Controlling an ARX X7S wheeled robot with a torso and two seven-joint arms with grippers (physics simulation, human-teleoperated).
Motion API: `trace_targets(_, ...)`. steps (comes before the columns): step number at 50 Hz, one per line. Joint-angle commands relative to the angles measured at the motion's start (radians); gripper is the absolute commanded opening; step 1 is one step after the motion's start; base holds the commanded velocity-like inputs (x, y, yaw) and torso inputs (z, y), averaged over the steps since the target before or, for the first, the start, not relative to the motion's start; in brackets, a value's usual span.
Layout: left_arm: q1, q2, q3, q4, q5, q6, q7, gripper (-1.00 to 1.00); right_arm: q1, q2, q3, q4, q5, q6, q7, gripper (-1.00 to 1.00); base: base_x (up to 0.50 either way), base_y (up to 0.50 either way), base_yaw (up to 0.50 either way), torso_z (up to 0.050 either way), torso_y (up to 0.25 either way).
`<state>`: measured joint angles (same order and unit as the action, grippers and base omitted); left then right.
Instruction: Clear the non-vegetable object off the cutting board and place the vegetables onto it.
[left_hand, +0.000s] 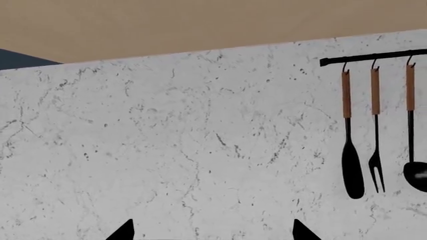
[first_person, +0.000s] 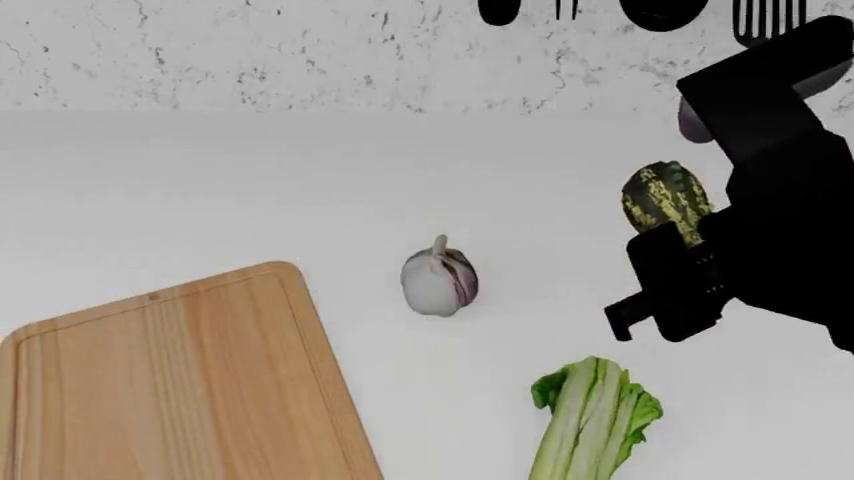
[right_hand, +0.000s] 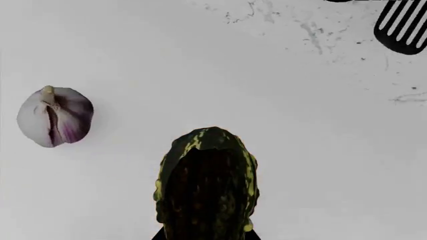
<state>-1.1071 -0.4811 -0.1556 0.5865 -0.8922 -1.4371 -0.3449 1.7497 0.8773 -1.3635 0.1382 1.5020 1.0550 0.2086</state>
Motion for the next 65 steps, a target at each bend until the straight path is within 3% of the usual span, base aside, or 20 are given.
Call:
trace_targets(1, -0.001, -0.008, 0.024, -0.02, 0.001, 0.023, 0.003, 1.0, -0.019, 0.096, 0.031, 0.002, -0.006, -0.006, 0.072, -1.0, 0.0, 0.0, 0.0, 0.0, 0.0)
trace_targets(26, 0.001, -0.026, 0.006, -0.007, -0.031, 0.03, -0.013, 1.0, -0.225, 0.325, 0.015, -0.071, 0.084, -0.126, 0.214, -1.0, 0.0, 0.0, 0.0, 0.0, 0.001)
trace_targets(51, -0.016, -0.028, 0.0, -0.002, -0.068, 0.016, -0.046, 1.0, -0.41, 0.381, -0.03, -0.073, 0.109, -0.284, 0.231, -1.0, 0.0, 0.0, 0.0, 0.001, 0.0)
trace_targets(52, -0.017, -0.029, -0.003, -0.001, -0.072, 0.014, -0.047, 1.0, -0.411, 0.384, -0.03, -0.076, 0.109, -0.281, 0.232, 1.0, 0.0, 0.0, 0.0, 0.0, 0.0)
trace_targets(65, 0.004, -0.03, -0.004, 0.006, -0.084, 0.027, -0.059, 1.0, -0.354, 0.408, -0.008, -0.117, 0.106, -0.219, 0.261, 1.0, 0.0, 0.0, 0.0, 0.0, 0.0)
